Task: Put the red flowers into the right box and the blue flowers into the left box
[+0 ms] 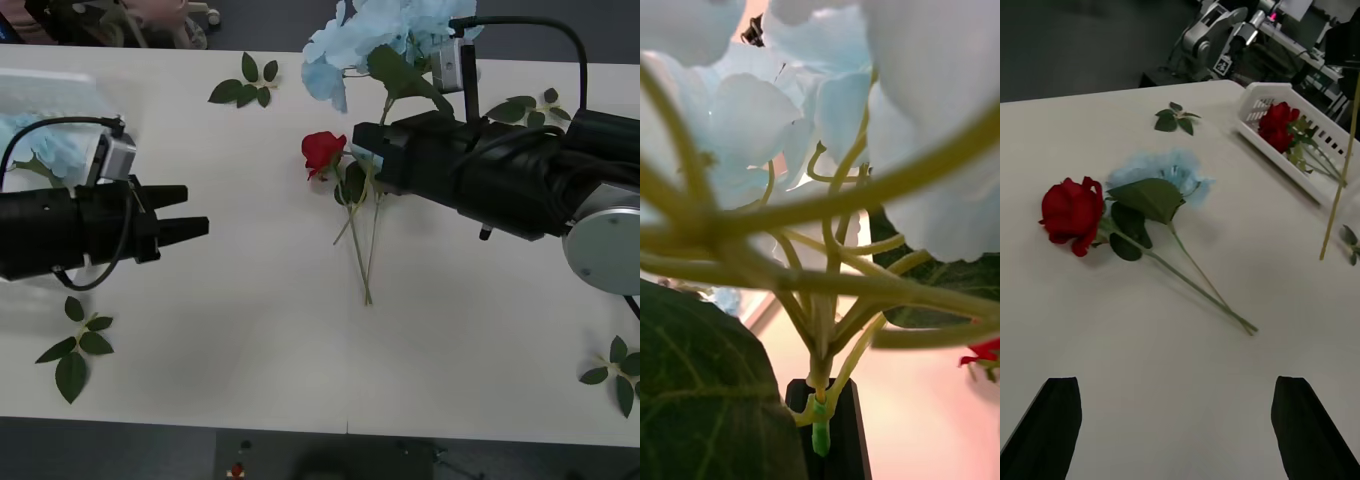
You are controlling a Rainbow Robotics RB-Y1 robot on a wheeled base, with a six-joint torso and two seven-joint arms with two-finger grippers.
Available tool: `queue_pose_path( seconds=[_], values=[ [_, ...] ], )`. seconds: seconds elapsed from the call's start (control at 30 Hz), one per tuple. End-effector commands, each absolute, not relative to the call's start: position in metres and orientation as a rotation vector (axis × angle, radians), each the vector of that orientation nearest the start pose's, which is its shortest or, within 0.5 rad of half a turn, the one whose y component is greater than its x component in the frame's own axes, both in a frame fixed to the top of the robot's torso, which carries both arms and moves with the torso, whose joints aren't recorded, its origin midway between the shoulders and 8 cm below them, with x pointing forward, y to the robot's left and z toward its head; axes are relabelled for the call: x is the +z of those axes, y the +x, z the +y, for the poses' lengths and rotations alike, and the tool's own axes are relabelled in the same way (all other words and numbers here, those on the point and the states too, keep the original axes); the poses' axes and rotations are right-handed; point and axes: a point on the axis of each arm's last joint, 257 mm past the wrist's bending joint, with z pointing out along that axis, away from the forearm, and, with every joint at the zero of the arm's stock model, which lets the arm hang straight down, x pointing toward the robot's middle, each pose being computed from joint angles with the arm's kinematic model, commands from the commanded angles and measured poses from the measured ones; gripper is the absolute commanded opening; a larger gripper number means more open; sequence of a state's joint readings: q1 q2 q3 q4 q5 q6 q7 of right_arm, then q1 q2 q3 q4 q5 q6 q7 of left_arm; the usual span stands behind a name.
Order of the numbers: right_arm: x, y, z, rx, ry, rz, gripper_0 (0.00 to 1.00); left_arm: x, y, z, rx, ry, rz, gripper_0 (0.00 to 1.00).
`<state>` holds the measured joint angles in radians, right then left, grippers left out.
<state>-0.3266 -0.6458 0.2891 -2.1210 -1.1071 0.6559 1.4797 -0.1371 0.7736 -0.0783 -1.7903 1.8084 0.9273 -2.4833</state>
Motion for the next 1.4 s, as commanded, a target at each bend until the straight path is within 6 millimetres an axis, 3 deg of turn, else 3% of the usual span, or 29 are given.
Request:
queue_pose_path(
  seconds=[0.03,0.1,0.13,0.2,0.47,0.7,0.77,0.8,1.0,1.4],
  values=[
    [-0.028,0.453,-0.015,0.939,-0.536,1.637,0.0,-0.129,0.441,0.103,-0.816,0.957,1.615,0.74],
    [-0.025,0.451,-0.008,0.936,-0.564,1.617,0.0,-0.127,0.442,0.086,-0.826,0.974,1.591,0.81],
    [-0.023,0.451,-0.004,0.951,-0.573,1.605,0.0,-0.123,0.442,0.074,-0.837,0.976,1.572,0.93],
    [-0.023,0.452,0.002,0.975,-0.577,1.6,0.0,-0.121,0.441,0.059,-0.859,0.973,1.554,1.0],
    [-0.033,0.469,0.014,0.957,-0.614,1.607,0.0,-0.117,0.444,0.014,-0.935,0.932,1.51,1.0],
    [-0.031,0.463,0.023,1.005,-0.619,1.602,0.0,-0.127,0.453,-0.009,-0.952,0.965,1.523,1.0],
    [-0.031,0.462,0.024,1.012,-0.62,1.602,0.0,-0.13,0.455,-0.014,-0.952,0.961,1.529,0.2],
    [-0.03,0.462,0.024,1.013,-0.618,1.602,0.0,-0.13,0.457,-0.016,-0.95,0.955,1.529,0.0],
    [-0.029,0.462,0.025,1.015,-0.616,1.598,0.0,-0.121,0.46,-0.031,-0.959,0.925,1.499,0.0],
    [-0.028,0.463,0.024,1.014,-0.613,1.599,0.0,-0.114,0.463,-0.033,-0.95,0.93,1.481,0.0]
  ],
)
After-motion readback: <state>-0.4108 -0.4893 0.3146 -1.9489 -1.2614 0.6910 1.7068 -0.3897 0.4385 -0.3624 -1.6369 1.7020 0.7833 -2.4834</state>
